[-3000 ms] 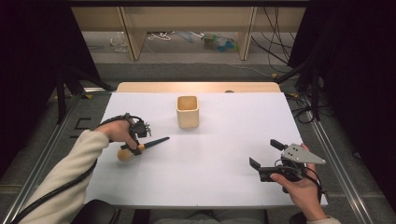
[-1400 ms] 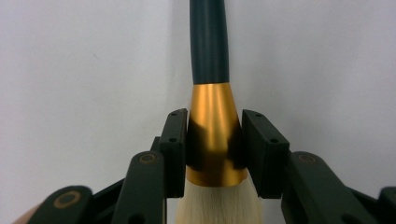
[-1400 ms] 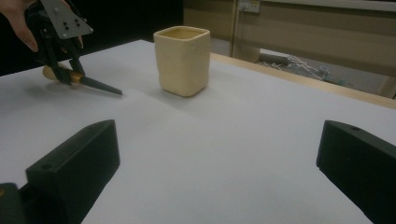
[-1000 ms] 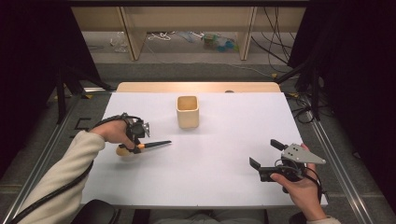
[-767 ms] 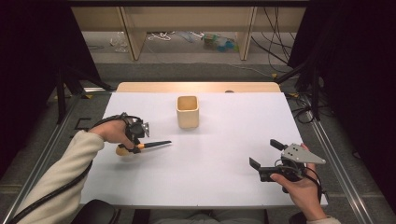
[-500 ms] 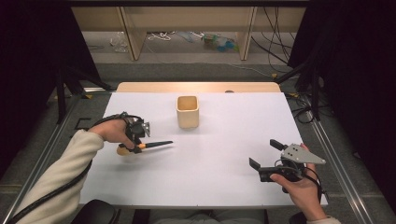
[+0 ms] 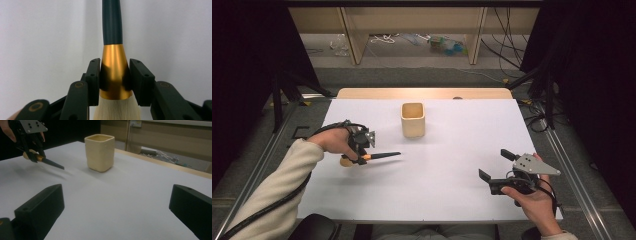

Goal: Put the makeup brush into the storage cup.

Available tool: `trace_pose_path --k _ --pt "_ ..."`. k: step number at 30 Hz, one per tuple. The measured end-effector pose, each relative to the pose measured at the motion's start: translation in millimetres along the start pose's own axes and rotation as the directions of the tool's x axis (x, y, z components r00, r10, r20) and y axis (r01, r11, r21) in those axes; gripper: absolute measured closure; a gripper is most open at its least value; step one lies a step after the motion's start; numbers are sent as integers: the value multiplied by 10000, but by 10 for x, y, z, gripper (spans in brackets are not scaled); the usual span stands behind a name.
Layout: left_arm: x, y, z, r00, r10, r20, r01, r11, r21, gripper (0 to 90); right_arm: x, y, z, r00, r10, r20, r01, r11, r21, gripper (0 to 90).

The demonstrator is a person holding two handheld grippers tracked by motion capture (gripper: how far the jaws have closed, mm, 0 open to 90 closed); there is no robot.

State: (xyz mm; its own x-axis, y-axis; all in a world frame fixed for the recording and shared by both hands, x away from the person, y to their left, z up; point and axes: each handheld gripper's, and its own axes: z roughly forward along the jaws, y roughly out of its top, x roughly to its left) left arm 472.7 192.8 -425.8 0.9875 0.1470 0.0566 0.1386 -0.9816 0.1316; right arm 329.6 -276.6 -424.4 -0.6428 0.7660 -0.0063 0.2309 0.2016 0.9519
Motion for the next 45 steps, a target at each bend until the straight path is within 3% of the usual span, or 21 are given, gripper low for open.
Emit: trace_pose_path --k 2,5,6,18,20,21,25,28,30,32,38,45 --pt "-21 23 -16 10000 72 33 -72 10000 0 625 -2 9 -19 10000 -41 -64 42 9996 288 7" --pt "-64 71 -50 9996 291 -44 -292 9995 -88 625 -7 10 -7 9998 -191 -42 192 9996 204 8" --pt "-73 90 -63 9993 369 -28 -369 9991 -186 625 -9 -1 29 9997 -232 -91 230 9995 -199 8" --pt "-200 253 -148 9955 946 57 -941 9938 -600 625 -2 5 65 9989 -251 -388 251 9997 18 16" --pt "-216 281 -160 9946 1032 55 -1026 9927 -637 625 -4 13 65 9987 -291 -418 301 9992 255 16" --pt "-223 296 -168 9938 1107 44 -1102 9918 -649 625 -2 9 91 9987 -298 -425 301 9995 52 16" --pt "-266 346 -199 9928 1192 131 -1178 9899 -784 625 3 15 127 9981 -333 -521 337 9994 67 18" --pt "-286 385 -216 9903 1386 114 -1371 9867 -869 625 5 17 152 9968 -425 -671 425 9991 -19 20" --pt "-305 412 -220 9895 1446 63 -1433 9850 -966 625 12 31 133 9969 -456 -638 477 9984 318 21" --pt "-320 437 -234 9876 1568 92 -1553 9833 -947 625 26 22 173 9961 -358 -811 360 9994 11 21" --pt "-387 517 -269 9824 1867 42 -1852 9770 -1059 625 58 35 209 9938 -518 -981 549 9981 295 27" --pt "-440 595 -286 9779 2091 -6 -2078 9719 -1106 625 107 37 285 9891 -650 -1320 674 9976 142 63"
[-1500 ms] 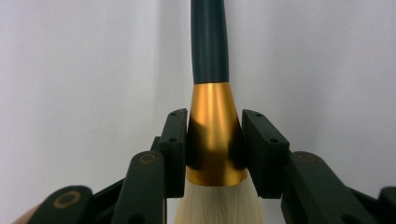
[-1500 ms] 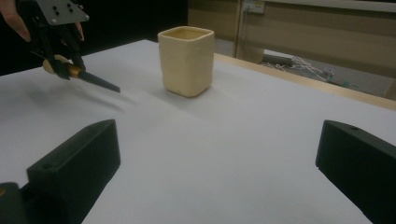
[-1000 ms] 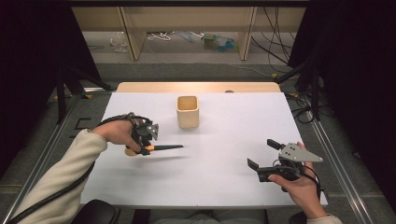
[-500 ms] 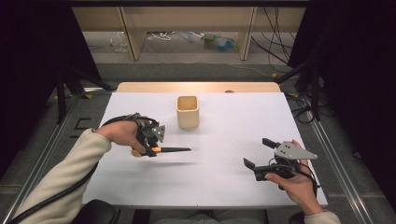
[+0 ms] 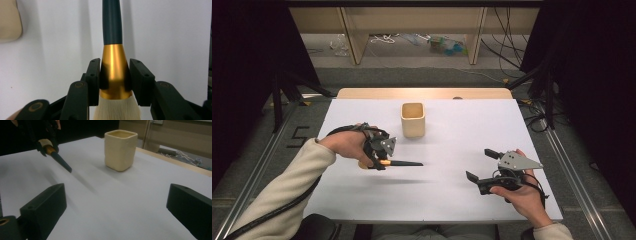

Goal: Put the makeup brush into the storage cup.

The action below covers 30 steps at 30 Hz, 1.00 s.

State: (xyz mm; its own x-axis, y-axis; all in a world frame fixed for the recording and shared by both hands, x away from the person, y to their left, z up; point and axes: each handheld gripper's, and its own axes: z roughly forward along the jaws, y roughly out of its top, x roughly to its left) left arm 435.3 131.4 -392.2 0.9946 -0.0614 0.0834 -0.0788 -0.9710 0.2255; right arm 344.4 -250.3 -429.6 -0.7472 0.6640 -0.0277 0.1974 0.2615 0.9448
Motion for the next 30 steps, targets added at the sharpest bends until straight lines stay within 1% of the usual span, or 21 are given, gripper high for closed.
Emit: trace_pose_path --k 1,2,3,5,6,7,8,9,10,12,13,14,15,16,19,20,21,25,26,28,30 --pt "-3 14 -1 10000 53 -19 -53 10000 -28 625 6 3 -4 10000 34 -47 -34 9999 121 76" --pt "-20 26 9 9999 -129 82 131 9997 -192 625 11 -1 16 9998 82 -159 -82 10000 -7 82" --pt "-7 44 0 9999 122 48 -122 9999 -49 625 16 -1 26 9999 52 -152 -53 10000 -34 83" --pt "-26 74 15 9999 -22 138 25 9997 -257 625 23 7 25 9998 -18 -173 20 9999 124 83" --pt "-17 92 9 9998 186 120 -185 9997 -147 625 26 8 35 9998 -68 -179 70 9999 74 83" --pt "-28 106 19 9999 100 139 -96 9995 -302 625 34 7 51 9997 -26 -254 24 10000 -49 83" --pt "-33 121 22 9998 107 166 -101 9994 -320 625 34 13 43 9996 -87 -254 90 9999 138 83" --pt "-27 137 18 9996 245 146 -241 9994 -266 625 43 9 57 9999 -78 -131 78 10000 -1 84" --pt "-45 151 28 9998 76 202 -67 9989 -469 625 42 15 48 9996 -98 -246 102 9998 158 84" --pt "-42 185 17 9993 314 189 -306 9988 -391 625 49 15 60 9996 -129 -259 130 9999 57 85" --pt "-59 199 24 9996 179 205 -168 9984 -533 625 50 12 72 9993 -173 -345 170 9998 -72 85" --pt "-43 217 8 9987 498 143 -493 9983 -326 625 51 13 71 9991 -201 -386 201 9998 -20 85" --pt "-60 229 17 9993 284 253 -271 9983 -511 625 56 15 69 9990 -197 -411 198 9998 23 88" --pt "-55 244 10 9989 412 214 -402 9981 -466 625 59 20 58 9990 -262 -375 268 9995 149 90" --pt "-67 282 7 9991 372 218 -360 9978 -561 625 70 19 64 9984 -319 -470 327 9993 159 99" --pt "-61 295 -3 9983 544 212 -534 9976 -438 625 72 14 80 9980 -357 -527 358 9994 10 100" --pt "-72 307 1 9986 467 238 -454 9975 -541 625 77 18 75 9977 -339 -581 347 9993 132 101" --pt "-89 362 -1 9978 602 280 -586 9968 -550 625 93 23 96 9973 -368 -643 382 9990 215 106" --pt "-91 376 -4 9973 675 296 -660 9965 -514 625 102 20 113 9974 -394 -600 400 9992 89 108" --pt "-96 408 -5 9966 764 313 -746 9958 -538 625 108 33 107 9966 -456 -690 485 9980 404 111" --pt "-102 439 -7 9957 861 334 -843 9950 -539 625 122 32 141 9955 -477 -817 500 9984 258 113"
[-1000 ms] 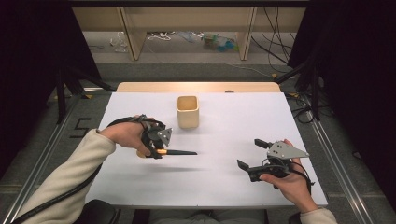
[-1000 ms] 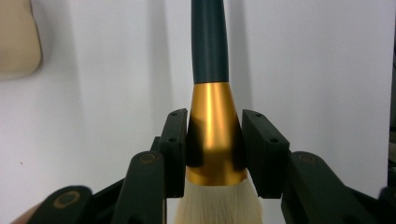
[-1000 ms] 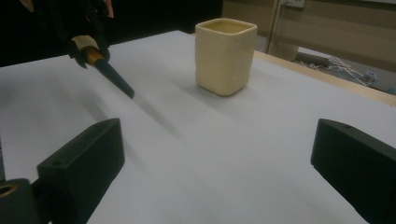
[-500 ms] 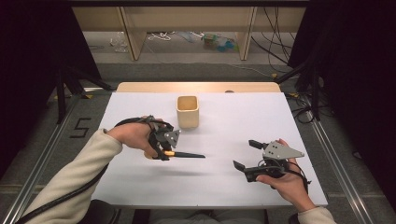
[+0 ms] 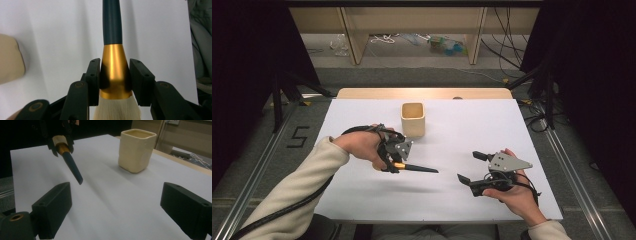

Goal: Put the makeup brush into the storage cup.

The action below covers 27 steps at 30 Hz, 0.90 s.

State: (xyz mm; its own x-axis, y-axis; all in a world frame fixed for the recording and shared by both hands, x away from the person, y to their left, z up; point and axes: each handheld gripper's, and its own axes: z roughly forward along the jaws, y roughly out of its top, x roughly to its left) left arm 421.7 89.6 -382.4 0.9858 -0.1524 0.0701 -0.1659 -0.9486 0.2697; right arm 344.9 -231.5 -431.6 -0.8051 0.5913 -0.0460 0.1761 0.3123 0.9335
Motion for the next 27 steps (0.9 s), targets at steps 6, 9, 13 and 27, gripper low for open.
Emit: trace_pose_path --k 6,9,13,27 --pt "-6 89 6 9997 250 20 -250 9997 30 625 30 14 60 9998 -104 -160 105 9999 59 117" --pt "-3 122 12 9994 342 42 -342 9994 61 625 42 16 80 9996 -103 -247 106 9999 94 119" --pt "0 168 11 9990 437 74 -437 9990 70 625 51 23 103 9993 -123 -346 129 9998 166 122" --pt "17 343 21 9961 856 205 -857 9963 77 625 127 50 241 9963 -283 -813 305 9992 261 135"
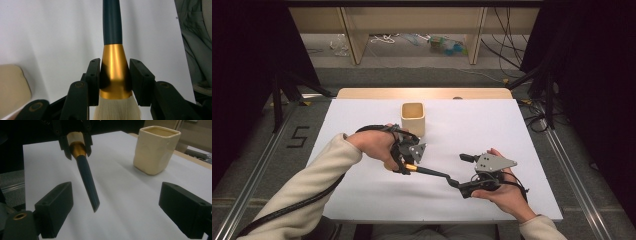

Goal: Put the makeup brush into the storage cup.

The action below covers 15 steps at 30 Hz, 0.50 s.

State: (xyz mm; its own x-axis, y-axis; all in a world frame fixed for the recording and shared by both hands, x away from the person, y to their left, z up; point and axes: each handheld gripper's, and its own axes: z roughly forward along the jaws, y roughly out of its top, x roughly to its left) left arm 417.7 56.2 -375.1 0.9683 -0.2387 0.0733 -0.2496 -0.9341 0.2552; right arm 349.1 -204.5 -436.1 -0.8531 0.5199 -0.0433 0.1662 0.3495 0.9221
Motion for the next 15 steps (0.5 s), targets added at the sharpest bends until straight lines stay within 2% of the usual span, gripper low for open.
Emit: trace_pose_path --k 6,9,15 --pt "4 47 1 9999 104 18 -104 9999 21 625 12 -3 59 10000 -18 -35 17 10000 -53 144" --pt "5 65 -3 9999 170 13 -170 9999 8 625 18 9 68 9998 16 -214 -14 9999 128 147" --pt "9 96 -4 9998 202 73 -202 9998 -18 625 35 32 130 9992 -102 -384 106 9999 96 151"
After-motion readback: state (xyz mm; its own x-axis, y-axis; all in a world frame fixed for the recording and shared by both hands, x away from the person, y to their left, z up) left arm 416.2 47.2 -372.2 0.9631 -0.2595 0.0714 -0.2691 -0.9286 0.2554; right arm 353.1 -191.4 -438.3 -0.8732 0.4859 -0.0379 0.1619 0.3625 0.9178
